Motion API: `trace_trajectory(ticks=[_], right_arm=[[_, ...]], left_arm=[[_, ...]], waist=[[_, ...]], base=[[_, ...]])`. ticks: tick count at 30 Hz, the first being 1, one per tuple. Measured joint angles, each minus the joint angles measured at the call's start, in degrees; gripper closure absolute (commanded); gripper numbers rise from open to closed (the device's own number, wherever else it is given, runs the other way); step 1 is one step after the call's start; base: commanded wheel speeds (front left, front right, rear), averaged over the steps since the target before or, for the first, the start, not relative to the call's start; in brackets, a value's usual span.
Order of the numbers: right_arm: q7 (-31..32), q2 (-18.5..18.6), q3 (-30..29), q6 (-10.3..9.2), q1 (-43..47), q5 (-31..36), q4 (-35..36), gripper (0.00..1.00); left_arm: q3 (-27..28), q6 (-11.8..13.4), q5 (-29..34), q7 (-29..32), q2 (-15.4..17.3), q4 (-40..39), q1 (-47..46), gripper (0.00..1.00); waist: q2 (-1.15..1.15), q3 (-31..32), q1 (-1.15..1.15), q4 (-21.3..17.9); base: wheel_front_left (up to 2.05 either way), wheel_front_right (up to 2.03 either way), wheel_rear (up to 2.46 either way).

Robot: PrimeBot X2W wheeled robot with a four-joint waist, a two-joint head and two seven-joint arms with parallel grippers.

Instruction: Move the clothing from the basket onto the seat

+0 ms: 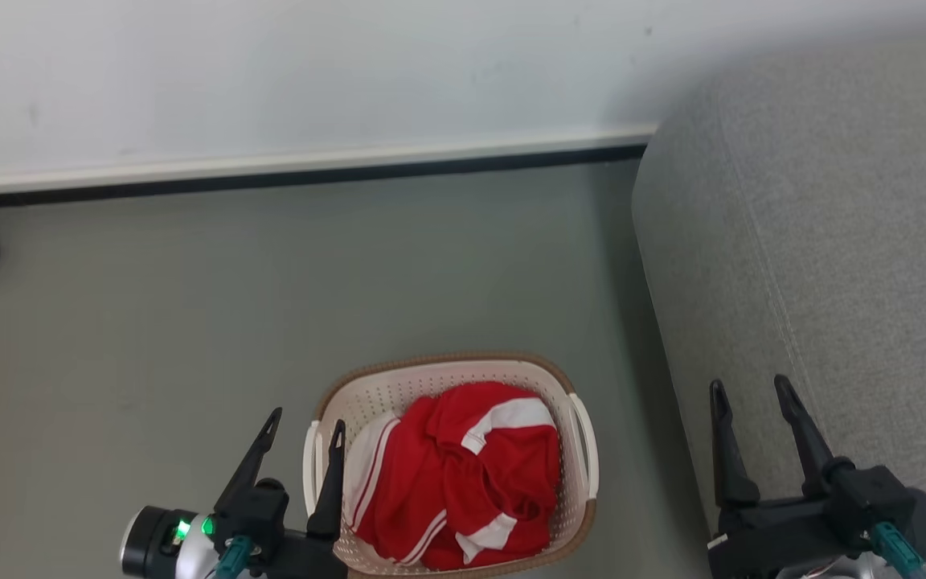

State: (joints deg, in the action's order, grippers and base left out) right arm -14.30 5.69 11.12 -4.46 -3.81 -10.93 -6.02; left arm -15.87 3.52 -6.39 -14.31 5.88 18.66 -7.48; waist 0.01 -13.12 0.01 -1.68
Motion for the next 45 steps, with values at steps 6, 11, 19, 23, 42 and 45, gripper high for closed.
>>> trace_trajectory(ticks=[6,11,19,23,42,45], right_arm=[[0.0,0.0,0.1,0.18,-2.4,0.9,1.7,0.00],[-0.3,0.0,0.1,0.29,-4.7,1.2,3.1,0.00],[-0.4,-0.4,0.5,0.70,-8.7,2.0,5.4,0.00],[-0.4,-0.8,0.9,0.70,-10.2,2.5,6.6,0.00],[-0.4,-1.7,1.9,0.92,-18.3,3.4,12.7,0.00],[-0.4,-1.8,2.1,0.92,-20.0,3.4,13.3,0.00]], left_arm=[[-1.8,-0.5,0.9,0.0,-0.5,3.1,-2.5,0.00],[-3.6,-1.1,2.5,0.1,-0.8,6.6,-5.9,0.00],[-6.1,-2.6,4.6,1.6,-1.0,12.7,-12.2,0.00],[-7.1,-3.1,6.2,2.3,-1.0,15.3,-15.6,0.00],[-9.2,-4.6,11.4,5.7,0.8,22.7,-31.9,0.00],[-9.0,-4.6,11.5,5.9,1.1,23.0,-34.5,0.00]], waist=[[0.00,-4.0,0.00,-1.2],[0.00,-8.0,0.01,-2.8],[0.00,-14.7,0.00,-5.5],[0.01,-18.1,0.00,-6.7],[0.01,-34.7,0.00,-10.6],[0.00,-37.3,0.00,-11.0]], base=[[0.00,0.00,0.00],[0.00,0.00,0.00],[0.00,0.00,0.00],[0.00,0.00,0.00],[0.00,0.00,0.00],[0.00,0.00,0.00]])
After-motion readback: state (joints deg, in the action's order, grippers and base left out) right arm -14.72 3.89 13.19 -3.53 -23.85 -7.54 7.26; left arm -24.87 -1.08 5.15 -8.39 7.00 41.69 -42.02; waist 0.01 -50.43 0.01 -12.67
